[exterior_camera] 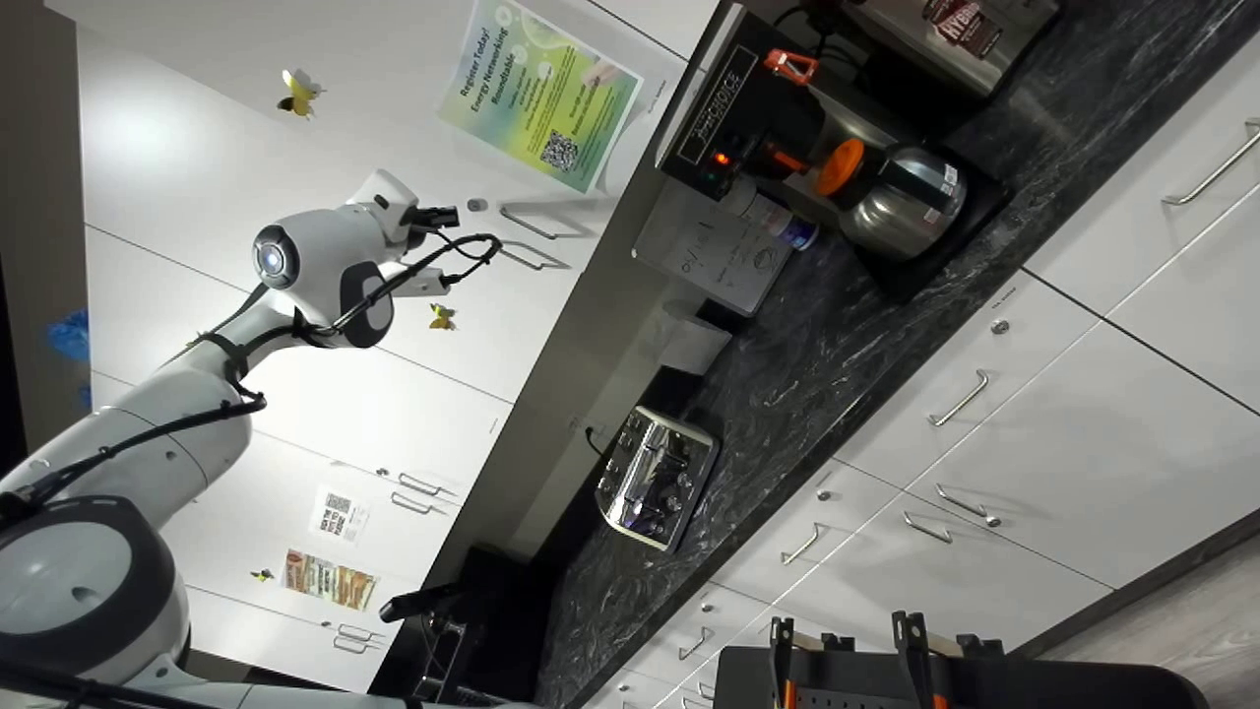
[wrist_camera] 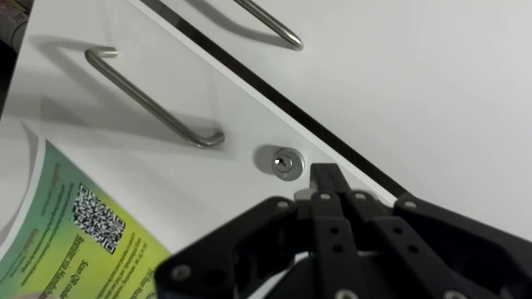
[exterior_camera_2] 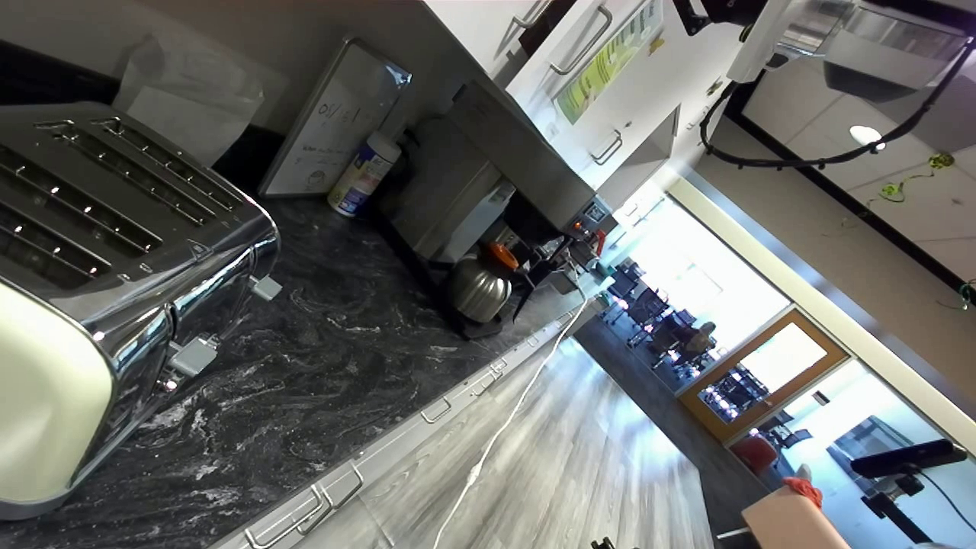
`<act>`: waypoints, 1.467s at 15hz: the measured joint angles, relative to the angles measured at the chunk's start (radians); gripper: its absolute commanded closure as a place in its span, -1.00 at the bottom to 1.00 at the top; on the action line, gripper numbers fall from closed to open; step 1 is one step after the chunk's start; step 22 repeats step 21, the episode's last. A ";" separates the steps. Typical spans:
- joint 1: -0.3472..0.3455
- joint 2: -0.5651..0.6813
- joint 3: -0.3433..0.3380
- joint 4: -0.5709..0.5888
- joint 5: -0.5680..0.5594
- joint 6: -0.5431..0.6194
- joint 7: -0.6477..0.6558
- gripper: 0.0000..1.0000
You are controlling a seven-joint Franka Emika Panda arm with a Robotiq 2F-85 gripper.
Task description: Close the open upper cabinet door
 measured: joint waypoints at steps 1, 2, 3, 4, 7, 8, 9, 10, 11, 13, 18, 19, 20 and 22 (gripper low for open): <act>-0.002 0.000 -0.001 0.000 0.000 0.003 0.000 1.00; -0.003 0.002 -0.002 0.001 0.000 0.008 0.000 1.00; -0.004 0.006 -0.002 0.001 0.000 0.013 0.000 1.00; -0.004 0.011 -0.001 0.001 -0.001 0.020 0.000 1.00; -0.004 0.028 -0.001 0.001 -0.003 0.048 0.000 1.00; -0.004 0.032 -0.001 0.001 -0.003 0.057 0.000 1.00; -0.005 0.034 -0.001 0.001 -0.003 0.061 0.000 1.00; -0.006 0.035 -0.001 0.001 -0.003 0.062 0.000 1.00; -0.008 0.035 -0.001 0.001 -0.003 0.062 0.000 1.00; -0.011 0.035 -0.002 0.001 -0.003 0.062 0.000 1.00; -0.020 0.032 -0.002 -0.009 -0.004 0.062 0.001 0.24; -0.023 0.028 -0.003 -0.017 -0.012 0.062 0.004 0.09; -0.027 0.024 -0.003 -0.028 -0.025 0.062 0.010 0.42; -0.028 0.023 -0.003 -0.033 -0.026 0.062 0.010 0.28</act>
